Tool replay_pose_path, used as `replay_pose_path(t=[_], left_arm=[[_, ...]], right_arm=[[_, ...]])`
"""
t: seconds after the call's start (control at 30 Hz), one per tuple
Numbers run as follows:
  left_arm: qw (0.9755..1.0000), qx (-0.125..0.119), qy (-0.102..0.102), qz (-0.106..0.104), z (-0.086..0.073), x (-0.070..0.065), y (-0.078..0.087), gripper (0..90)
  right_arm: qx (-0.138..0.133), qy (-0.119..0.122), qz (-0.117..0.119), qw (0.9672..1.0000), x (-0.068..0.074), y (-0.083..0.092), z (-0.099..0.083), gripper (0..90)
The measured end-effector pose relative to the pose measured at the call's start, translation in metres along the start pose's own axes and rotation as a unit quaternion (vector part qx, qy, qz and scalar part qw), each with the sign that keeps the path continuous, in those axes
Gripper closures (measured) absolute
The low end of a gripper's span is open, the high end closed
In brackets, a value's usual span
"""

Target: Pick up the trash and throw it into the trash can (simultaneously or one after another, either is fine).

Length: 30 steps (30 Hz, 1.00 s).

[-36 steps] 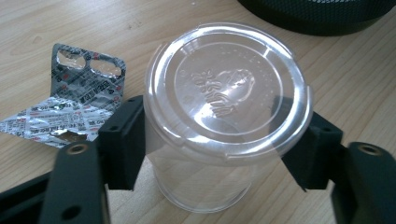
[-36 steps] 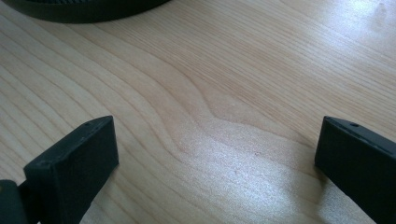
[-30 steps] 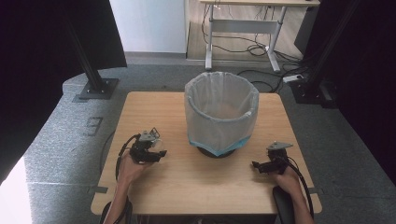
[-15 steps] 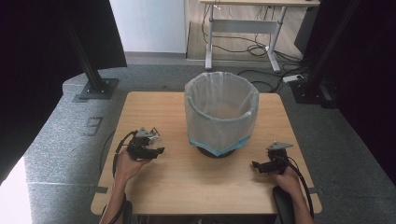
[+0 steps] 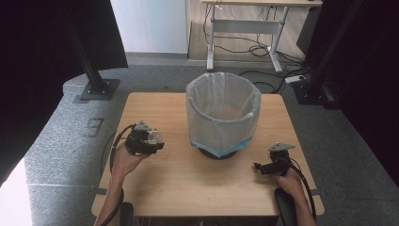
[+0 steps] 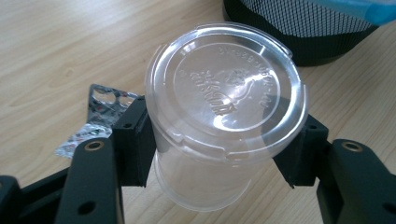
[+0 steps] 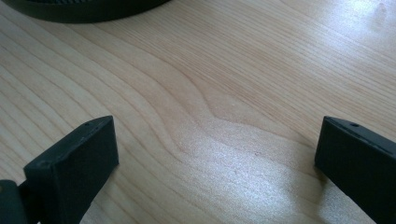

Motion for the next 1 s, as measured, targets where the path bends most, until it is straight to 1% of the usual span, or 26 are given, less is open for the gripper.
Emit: replay_pose_path(t=[0.07,0.1,0.2,0.27,0.3,0.53,0.63,0.77,0.87,1.0], left_arm=[[1.0,0.0,0.0,0.001,0.006,0.002,0.005,37.8],[1.0,0.0,0.0,0.001,0.006,0.002,0.005,37.8],[1.0,0.0,0.003,0.003,0.013,0.005,0.01,37.9],[1.0,0.002,-0.002,0.006,0.019,0.007,0.015,38.0],[1.0,0.002,-0.002,0.006,0.019,0.007,0.015,38.0],[1.0,-0.007,-0.005,-0.003,0.039,0.009,0.027,38.0],[1.0,-0.006,-0.006,-0.003,0.046,0.011,0.031,38.2],[0.9999,-0.006,-0.01,-0.002,0.055,0.012,0.035,38.3],[0.9998,-0.005,-0.018,0.002,0.062,0.013,0.039,38.3],[0.9997,-0.004,-0.025,0.002,0.073,0.013,0.045,38.3]], right_arm=[[0.0,0.001,0.0,1.0,0.0,0.0,0.0,0.0],[0.0,0.001,0.0,1.0,0.0,0.0,0.0,0.0],[0.0,0.001,0.0,1.0,0.0,0.0,0.0,0.0],[0.0,0.001,0.0,1.0,0.0,0.0,0.0,0.0],[0.0,0.001,0.0,1.0,0.0,0.0,0.0,0.0],[0.002,0.001,0.0,1.0,0.0,0.0,0.0,0.0],[0.002,0.001,0.0,1.0,0.0,0.0,0.0,0.0],[0.001,0.001,-0.001,1.0,0.0,0.0,0.0,0.0],[0.002,0.001,0.0,1.0,0.0,0.0,0.0,0.0],[0.002,0.001,0.0,1.0,0.0,0.0,0.0,0.0]])
Point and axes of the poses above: each handheld gripper's, and its own axes: y roughly backward along the jaws, z roughly out of its top, x roughly to its left, the point moved 8 cm from there along -y, roughly forward along the jaws, and after that the axes turned 11 degrees about z, right-handed, at the moved point
